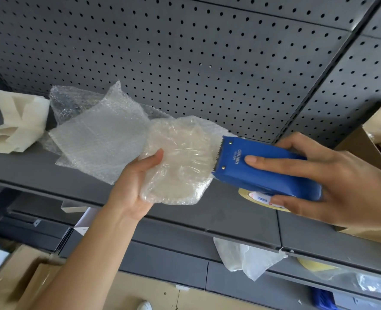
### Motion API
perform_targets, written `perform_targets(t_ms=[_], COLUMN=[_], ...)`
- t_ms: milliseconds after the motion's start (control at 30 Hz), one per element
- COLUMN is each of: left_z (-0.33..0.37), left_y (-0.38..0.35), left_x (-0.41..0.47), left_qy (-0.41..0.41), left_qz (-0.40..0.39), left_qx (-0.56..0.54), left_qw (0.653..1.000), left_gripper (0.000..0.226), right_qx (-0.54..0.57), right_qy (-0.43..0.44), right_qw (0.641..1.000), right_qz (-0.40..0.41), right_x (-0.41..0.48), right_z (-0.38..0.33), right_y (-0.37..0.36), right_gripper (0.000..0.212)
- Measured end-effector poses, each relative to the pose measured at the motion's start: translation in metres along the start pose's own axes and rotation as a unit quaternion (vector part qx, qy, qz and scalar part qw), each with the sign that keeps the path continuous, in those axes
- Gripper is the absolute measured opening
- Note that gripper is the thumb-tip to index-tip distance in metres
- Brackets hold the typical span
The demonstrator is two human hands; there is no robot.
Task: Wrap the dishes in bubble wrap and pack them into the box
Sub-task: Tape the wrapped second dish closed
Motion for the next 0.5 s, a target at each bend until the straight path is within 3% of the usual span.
perform_targets(t_ms=[200, 367, 500], left_z=[0.008, -0.011, -0.053], left_y=[-0.009, -0.024, -0.066], left_x=[-0.014, -0.021, -0.029], left_qy=[-0.012, 0.0, 0.105], left_qz=[-0.016, -0.041, -0.171], left_qx=[-0.039, -0.166, -0.258], left_qw=[0.999, 0.985, 0.945], left_gripper=[0.041, 0.035, 0.03], right_qx=[-0.02, 0.018, 0.088], right_qy=[0.002, 0.022, 0.05], right_qw=[1.0, 0.999, 0.991], right_qz=[0.003, 0.042, 0.089], right_x=[-0.017, -0.021, -0.017], right_z=[0.001, -0.007, -0.018], right_y=[0.01, 0.007, 0.002], right_gripper=[0.068, 0.069, 0.065])
Point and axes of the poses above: each hand's wrist, its own x-axis towards the middle knuckle, its own y-axis out of the back of the hand, z = x × y, the point moved 10 cm from there along x, towards the middle knuckle, and after that the axes turned 5 degrees about -x, right-handed, at the moved point
